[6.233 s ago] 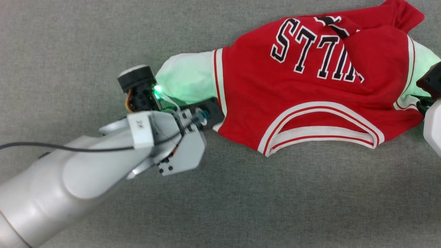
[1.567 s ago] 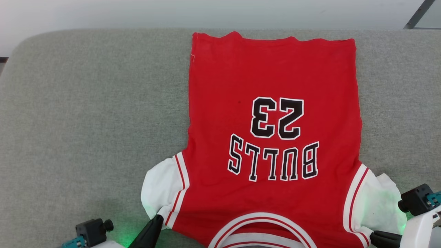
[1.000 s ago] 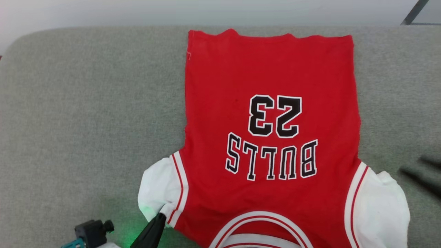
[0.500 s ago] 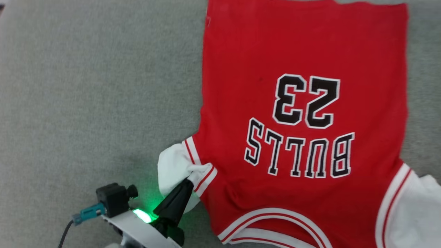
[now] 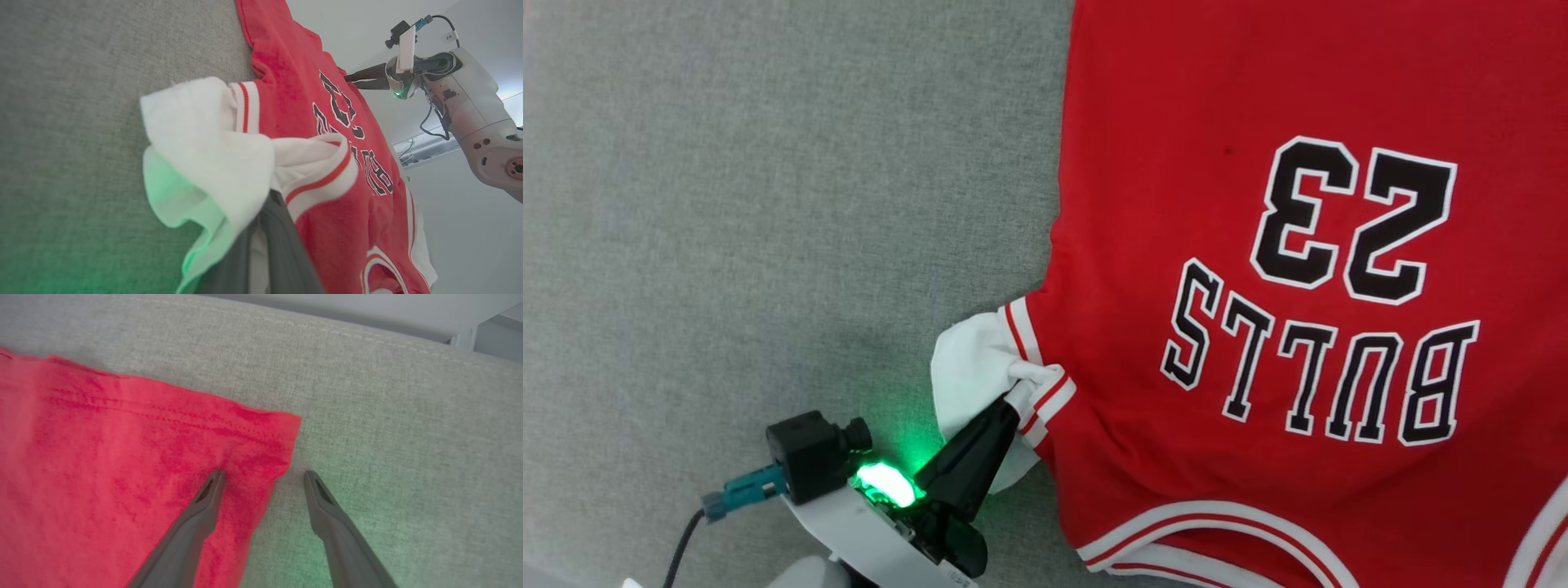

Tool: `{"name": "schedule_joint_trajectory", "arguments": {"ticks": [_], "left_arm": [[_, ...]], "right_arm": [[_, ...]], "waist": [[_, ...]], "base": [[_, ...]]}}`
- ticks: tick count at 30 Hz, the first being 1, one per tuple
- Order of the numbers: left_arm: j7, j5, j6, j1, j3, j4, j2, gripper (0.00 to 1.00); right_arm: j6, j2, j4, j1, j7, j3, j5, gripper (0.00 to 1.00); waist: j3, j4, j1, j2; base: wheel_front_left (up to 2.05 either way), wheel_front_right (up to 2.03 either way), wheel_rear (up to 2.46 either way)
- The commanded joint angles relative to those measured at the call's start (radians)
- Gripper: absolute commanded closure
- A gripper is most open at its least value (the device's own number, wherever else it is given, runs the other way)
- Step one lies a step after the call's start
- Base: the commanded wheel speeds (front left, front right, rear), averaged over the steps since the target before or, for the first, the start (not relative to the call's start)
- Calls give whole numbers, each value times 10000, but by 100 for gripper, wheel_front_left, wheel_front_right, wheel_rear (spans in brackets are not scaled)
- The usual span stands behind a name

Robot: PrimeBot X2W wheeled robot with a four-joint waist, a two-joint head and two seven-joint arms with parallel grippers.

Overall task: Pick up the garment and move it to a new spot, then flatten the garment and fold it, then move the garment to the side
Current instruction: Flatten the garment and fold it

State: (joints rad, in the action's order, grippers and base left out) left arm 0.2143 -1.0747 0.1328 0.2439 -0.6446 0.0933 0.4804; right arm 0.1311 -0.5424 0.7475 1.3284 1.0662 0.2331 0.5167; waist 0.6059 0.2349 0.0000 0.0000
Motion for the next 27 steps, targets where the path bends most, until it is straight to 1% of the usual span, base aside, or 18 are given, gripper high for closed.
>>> {"name": "schedule_joint_trajectory", "arguments": {"ticks": [1, 6, 7, 8, 9, 12, 17, 23, 27], "left_arm": [[24, -21, -51, 173, 103, -420, 166, 100], [120, 1, -52, 290, 44, -339, 256, 100], [131, 3, -51, 296, 38, -338, 270, 100], [156, 8, -52, 305, 28, -338, 287, 100], [168, 10, -52, 315, 13, -331, 298, 100], [190, -14, -50, 342, -24, -343, 328, 100], [319, -64, -50, 374, 10, -311, 308, 100], [400, -89, -50, 383, 148, -383, 331, 100], [433, -177, -42, 361, 202, -501, 322, 100]], "right_arm": [[-7, 25, 160, 95, -64, 86, -148, 0], [-7, 82, 553, -53, -91, 396, -125, 0], [-8, 118, 582, -70, -75, 485, -98, 27], [-8, 136, 584, -60, -36, 594, -57, 59], [-8, 137, 604, -42, -26, 661, 8, 100], [-8, 93, 611, -19, 21, 838, 110, 100], [-9, -179, 630, 97, -443, 880, 238, 100], [-9, -187, 708, 28, -907, 884, 619, 100], [-9, -457, 91, -525, -1215, 1332, 1172, 100]], "waist": [[195, 153, 0, 0], [279, 133, 0, 0], [290, 116, 0, 0], [297, 100, 0, 0], [304, 86, 0, 0], [277, 43, 0, 0], [124, 0, 0, 0], [-218, -127, 0, 0], [-656, -230, 0, 0]], "base": [[0, 0, 0], [0, 0, 0], [0, 0, 0], [0, 0, 0], [0, 0, 0], [0, 0, 0], [0, 0, 0], [0, 0, 0], [0, 0, 0]]}}
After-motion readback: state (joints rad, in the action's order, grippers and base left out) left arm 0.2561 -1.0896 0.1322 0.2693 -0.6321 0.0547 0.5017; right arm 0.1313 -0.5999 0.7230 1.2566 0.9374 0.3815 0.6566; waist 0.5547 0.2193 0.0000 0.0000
